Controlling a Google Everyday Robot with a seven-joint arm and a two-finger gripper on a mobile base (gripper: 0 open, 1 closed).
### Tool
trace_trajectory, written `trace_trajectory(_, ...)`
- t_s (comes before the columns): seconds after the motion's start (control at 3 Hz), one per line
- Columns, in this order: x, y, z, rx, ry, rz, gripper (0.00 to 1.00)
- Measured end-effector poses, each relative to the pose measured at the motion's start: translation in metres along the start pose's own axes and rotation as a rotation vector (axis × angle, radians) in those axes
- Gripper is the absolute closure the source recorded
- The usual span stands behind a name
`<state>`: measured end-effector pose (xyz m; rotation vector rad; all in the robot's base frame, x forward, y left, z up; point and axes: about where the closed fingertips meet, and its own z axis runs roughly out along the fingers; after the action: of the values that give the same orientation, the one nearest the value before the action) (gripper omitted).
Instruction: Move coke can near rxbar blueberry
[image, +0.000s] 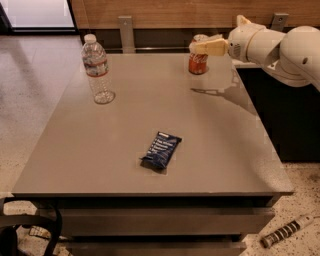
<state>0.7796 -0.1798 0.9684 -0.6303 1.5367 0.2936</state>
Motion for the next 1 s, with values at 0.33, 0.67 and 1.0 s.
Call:
trace_trajectory(0.33,0.012,-0.011,0.035,-0.025,-0.064,0.042,0.0)
trace_trajectory(0.67,0.012,-0.011,0.035,-0.025,-0.064,0.042,0.0)
trace_trajectory(1.0,0.026,-0.016,0.044,-0.03,-0.035,0.089,0.0)
